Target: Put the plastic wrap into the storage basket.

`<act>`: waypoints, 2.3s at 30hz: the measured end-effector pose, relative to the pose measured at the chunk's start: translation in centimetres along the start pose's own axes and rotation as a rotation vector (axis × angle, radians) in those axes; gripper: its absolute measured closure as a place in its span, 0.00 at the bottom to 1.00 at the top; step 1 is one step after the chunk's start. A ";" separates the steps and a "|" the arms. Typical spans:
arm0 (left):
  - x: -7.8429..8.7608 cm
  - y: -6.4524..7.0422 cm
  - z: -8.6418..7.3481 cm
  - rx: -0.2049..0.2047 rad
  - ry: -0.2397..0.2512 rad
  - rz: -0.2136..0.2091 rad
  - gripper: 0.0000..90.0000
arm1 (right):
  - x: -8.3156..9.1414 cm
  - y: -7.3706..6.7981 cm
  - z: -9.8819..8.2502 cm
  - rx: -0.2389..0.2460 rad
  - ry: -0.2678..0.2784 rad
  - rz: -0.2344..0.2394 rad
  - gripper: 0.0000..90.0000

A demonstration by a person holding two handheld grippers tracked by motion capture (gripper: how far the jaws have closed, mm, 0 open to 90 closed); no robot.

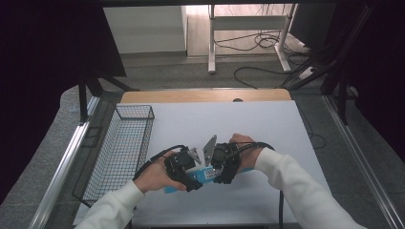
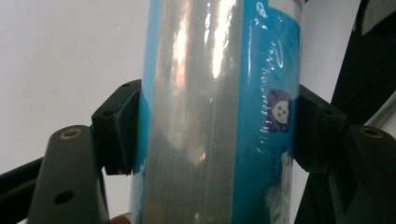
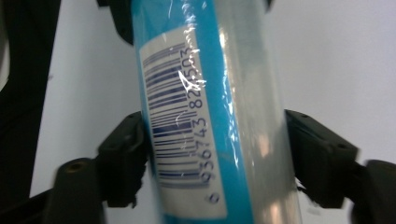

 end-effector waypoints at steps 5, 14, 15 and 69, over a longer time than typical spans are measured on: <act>0.6 -1.0 -0.8 0.051 0.005 0.017 0.34 | 4.1 -0.1 -0.2 -0.083 0.145 -0.156 0.15; 2.7 -1.9 -2.5 0.125 0.094 0.051 0.35 | 7.7 -2.6 -4.2 -0.231 0.298 -0.285 0.18; 2.9 -2.0 -2.6 0.125 0.093 0.060 0.35 | 7.7 -2.6 -4.2 -0.231 0.298 -0.285 0.18; 12.7 -5.4 -13.1 0.460 0.246 0.313 0.35 | 0.7 -6.6 -14.8 -0.624 0.214 -0.319 0.23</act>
Point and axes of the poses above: each handheld gripper's, and its own axes: x roughly backward along the jaws, z roughly out of its top, y roughly to its right, the point moved 1 cm from there along -x, roughly forward along the jaws, and after that the axes turned 5 degrees about -z, right-handed, at the moved point
